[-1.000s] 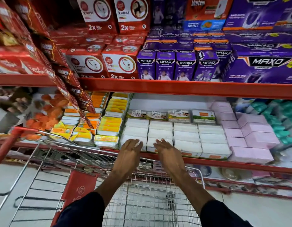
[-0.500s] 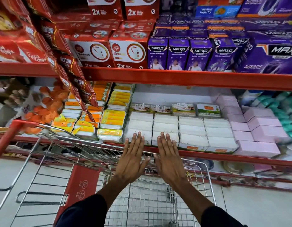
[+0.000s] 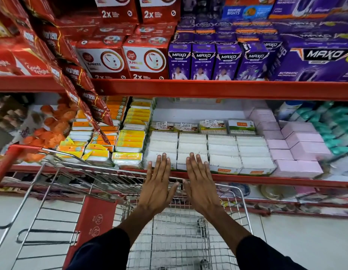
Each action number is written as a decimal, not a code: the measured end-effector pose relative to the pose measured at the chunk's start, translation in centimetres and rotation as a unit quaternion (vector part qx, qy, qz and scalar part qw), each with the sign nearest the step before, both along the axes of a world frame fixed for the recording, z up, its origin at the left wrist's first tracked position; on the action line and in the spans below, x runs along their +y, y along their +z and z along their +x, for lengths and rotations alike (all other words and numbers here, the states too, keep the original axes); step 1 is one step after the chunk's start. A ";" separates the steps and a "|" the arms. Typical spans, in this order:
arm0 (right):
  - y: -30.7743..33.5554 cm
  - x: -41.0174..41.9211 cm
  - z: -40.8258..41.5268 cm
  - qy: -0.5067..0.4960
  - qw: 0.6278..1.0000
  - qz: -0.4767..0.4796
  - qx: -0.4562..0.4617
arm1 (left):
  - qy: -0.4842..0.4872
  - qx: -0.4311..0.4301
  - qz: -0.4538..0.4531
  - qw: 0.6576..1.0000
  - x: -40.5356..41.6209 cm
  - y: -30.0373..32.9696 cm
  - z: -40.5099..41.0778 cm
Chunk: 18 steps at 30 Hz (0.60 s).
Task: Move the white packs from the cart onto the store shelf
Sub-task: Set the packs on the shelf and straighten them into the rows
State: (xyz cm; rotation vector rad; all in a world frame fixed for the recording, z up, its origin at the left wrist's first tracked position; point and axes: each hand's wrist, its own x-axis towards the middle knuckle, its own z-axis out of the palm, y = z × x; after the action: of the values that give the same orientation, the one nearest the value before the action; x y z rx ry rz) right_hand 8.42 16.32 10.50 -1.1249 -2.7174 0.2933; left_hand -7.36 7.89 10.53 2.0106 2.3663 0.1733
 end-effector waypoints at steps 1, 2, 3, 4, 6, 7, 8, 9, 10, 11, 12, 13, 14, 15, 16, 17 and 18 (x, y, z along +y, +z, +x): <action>0.3 0.1 0.4 -0.004 1.000 0.001 0.009 | -0.004 -0.001 0.007 1.000 0.2 0.3 0.4; 0.7 0.3 1.2 -0.011 1.000 0.004 0.018 | -0.013 -0.001 0.014 1.000 0.6 0.6 1.2; 1.1 0.6 2.1 -0.019 0.999 0.009 0.026 | -0.023 -0.001 0.023 0.999 1.1 1.0 2.0; 1.4 1.0 3.2 -0.029 0.999 0.016 0.030 | -0.035 -0.003 0.031 0.999 1.8 1.3 3.1; 1.7 1.9 5.7 -0.055 0.998 0.026 0.032 | -0.057 -0.008 0.040 0.998 3.1 1.9 5.4; 1.8 2.5 7.1 -0.070 0.997 0.027 0.035 | -0.069 -0.012 0.044 0.997 3.9 2.1 6.7; 1.8 3.0 8.3 -0.083 0.995 0.025 0.039 | -0.079 -0.017 0.044 0.996 4.5 2.3 7.8; 1.6 3.5 9.7 -0.097 0.994 0.026 0.038 | -0.090 -0.020 0.043 0.995 5.2 2.4 9.1; 1.5 4.0 10.9 -0.108 0.993 0.026 0.035 | -0.102 -0.019 0.039 0.994 5.7 2.3 10.1; 1.2 4.5 12.0 -0.118 0.992 0.029 0.030 | -0.111 -0.015 0.035 0.993 6.3 2.1 11.1; 0.9 4.9 13.0 -0.128 0.991 0.029 0.025 | -0.118 -0.012 0.028 0.993 6.7 1.8 12.0; 0.6 5.3 13.7 -0.134 0.990 0.030 0.018 | -0.122 -0.010 0.022 0.992 7.1 1.5 12.6; 0.3 5.6 14.5 -0.138 0.990 0.026 0.011 | -0.124 -0.010 0.016 0.992 7.4 1.1 13.2; 0.0 5.8 14.8 -0.138 0.990 0.025 0.005 | -0.122 -0.009 0.008 0.992 7.5 0.7 13.4; -0.2 6.0 15.0 -0.135 0.991 0.020 0.001 | -0.121 -0.007 0.002 0.993 7.7 0.4 13.7; -0.5 6.1 15.3 -0.130 0.991 0.019 0.001 | -0.121 -0.005 -0.001 0.993 7.9 0.1 14.0; -0.6 6.2 15.4 -0.127 0.992 0.013 0.001 | -0.116 -0.003 -0.009 0.993 7.9 0.0 14.1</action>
State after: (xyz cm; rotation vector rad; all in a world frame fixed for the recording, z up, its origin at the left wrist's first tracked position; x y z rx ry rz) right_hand 23.83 22.51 9.93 -1.4421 -2.5308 0.2194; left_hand 6.75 15.78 10.48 2.2496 2.0999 0.1511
